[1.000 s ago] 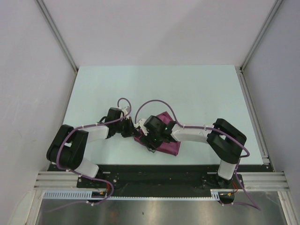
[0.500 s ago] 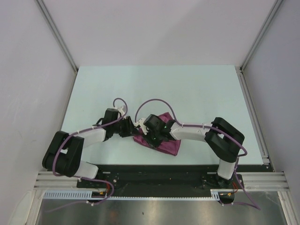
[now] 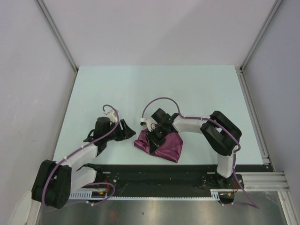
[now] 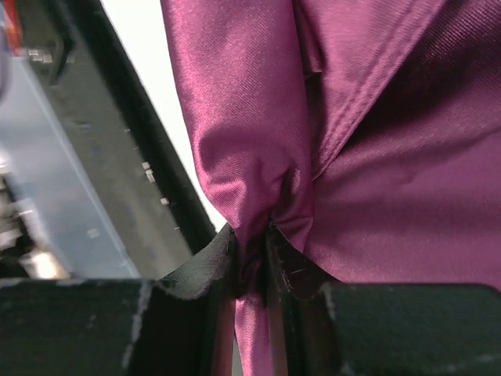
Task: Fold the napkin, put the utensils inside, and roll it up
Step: Roll the napkin at the center of the board.
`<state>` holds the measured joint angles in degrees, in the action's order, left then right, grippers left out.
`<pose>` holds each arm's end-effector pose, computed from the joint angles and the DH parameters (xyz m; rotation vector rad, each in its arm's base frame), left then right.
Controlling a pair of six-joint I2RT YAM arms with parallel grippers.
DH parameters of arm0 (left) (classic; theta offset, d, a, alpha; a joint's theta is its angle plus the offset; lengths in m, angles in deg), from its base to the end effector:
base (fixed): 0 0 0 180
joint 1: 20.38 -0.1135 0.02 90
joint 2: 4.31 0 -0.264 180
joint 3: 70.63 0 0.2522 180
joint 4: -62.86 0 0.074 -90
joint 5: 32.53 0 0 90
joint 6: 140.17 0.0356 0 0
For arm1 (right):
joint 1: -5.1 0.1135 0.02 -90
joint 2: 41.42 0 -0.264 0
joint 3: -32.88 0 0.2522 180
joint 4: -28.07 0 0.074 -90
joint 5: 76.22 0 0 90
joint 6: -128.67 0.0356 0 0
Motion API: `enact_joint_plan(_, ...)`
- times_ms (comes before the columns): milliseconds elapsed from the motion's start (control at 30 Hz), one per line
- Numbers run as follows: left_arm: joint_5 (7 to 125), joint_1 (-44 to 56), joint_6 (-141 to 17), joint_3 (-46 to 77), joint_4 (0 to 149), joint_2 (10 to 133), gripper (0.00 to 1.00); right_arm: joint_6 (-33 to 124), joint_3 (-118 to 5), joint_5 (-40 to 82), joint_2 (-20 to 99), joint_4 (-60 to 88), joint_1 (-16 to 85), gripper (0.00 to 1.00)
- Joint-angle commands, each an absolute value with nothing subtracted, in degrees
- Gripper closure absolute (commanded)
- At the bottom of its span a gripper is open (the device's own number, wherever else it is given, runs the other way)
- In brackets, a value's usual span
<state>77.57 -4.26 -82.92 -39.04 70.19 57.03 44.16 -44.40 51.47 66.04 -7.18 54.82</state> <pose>0.1869 -0.0667 0.1552 -0.1319 2.3054 -0.8447 0.2160 0.2885 0.1456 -1.2678 2.5579 1.1484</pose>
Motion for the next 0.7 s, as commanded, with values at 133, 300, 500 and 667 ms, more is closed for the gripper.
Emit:
enact_joint_plan(133,82.0,0.0,-82.0,-41.3,60.2,55.5,0.39,47.6,-46.2,66.2,71.7,-6.8,49.1,0.79)
enact_joint_plan(300,84.2,1.1,-81.7,-41.9,57.6,58.2,0.42,48.2,-46.4,69.6,74.8,-6.1,46.7,0.79)
enact_joint_plan(500,85.2,2.6,-82.7,-41.8,53.3,62.8,0.44,47.7,-47.4,71.0,78.0,-6.8,45.6,0.80)
enact_joint_plan(667,85.7,3.6,-83.2,-41.3,51.5,66.4,0.58,47.8,-48.2,71.2,79.5,-7.1,44.8,0.80)
